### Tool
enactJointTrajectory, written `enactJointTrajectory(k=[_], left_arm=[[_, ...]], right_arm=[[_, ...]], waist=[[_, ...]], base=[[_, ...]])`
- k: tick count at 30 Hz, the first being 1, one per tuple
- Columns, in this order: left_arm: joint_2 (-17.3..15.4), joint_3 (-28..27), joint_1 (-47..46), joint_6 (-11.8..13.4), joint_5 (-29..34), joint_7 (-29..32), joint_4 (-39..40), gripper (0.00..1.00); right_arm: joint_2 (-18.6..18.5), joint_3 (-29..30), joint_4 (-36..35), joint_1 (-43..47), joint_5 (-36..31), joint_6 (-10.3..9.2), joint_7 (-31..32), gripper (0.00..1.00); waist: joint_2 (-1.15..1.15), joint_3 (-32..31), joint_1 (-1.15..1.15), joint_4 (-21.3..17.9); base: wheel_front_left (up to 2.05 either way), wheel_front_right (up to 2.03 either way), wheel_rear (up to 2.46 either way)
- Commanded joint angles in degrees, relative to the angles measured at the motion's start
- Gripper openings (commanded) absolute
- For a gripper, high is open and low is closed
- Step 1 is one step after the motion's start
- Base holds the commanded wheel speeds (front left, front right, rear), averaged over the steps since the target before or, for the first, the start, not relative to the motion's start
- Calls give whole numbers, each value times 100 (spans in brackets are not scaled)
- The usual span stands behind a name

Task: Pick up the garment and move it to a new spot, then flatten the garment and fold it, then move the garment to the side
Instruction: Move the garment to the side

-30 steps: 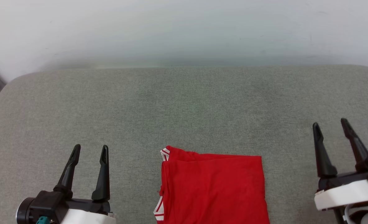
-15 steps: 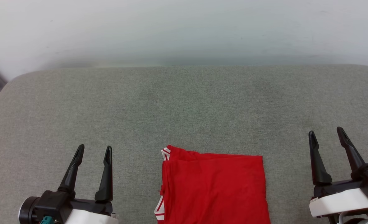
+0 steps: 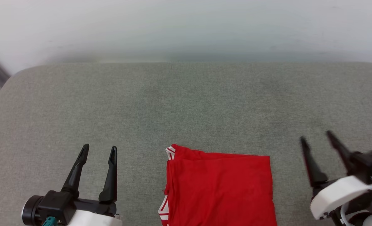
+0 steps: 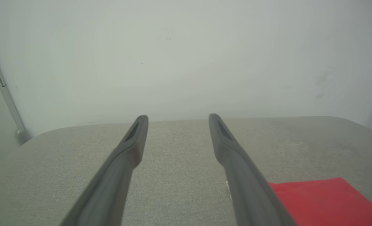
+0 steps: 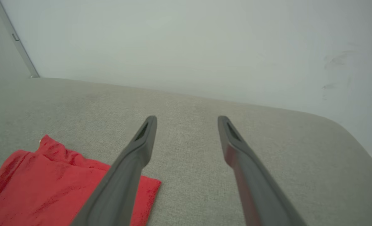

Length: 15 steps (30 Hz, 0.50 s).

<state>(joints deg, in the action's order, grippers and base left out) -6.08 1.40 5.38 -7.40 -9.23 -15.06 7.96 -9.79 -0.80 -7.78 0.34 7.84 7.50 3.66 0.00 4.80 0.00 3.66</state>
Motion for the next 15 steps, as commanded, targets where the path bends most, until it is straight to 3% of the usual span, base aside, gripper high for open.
enactJointTrajectory(k=[1,7,12,15], left_arm=[[-11,-13,-66,-8,19,-14,12,100],[18,2,-141,-8,35,-14,-32,100],[32,119,-279,-8,21,-14,-86,100],[34,167,-366,-8,31,-14,-129,100]], right_arm=[[-82,-95,-43,-73,84,-2,168,100],[-659,-659,-380,-144,947,-2,2598,100],[-581,-687,-513,-185,1258,-2,4211,100],[-250,-571,-254,-182,1211,-2,5008,100]], waist=[[0,29,0,21],[0,194,0,119],[0,342,0,281],[0,449,0,437]], base=[[0,0,0],[0,0,0],[0,0,0],[0,0,0]])
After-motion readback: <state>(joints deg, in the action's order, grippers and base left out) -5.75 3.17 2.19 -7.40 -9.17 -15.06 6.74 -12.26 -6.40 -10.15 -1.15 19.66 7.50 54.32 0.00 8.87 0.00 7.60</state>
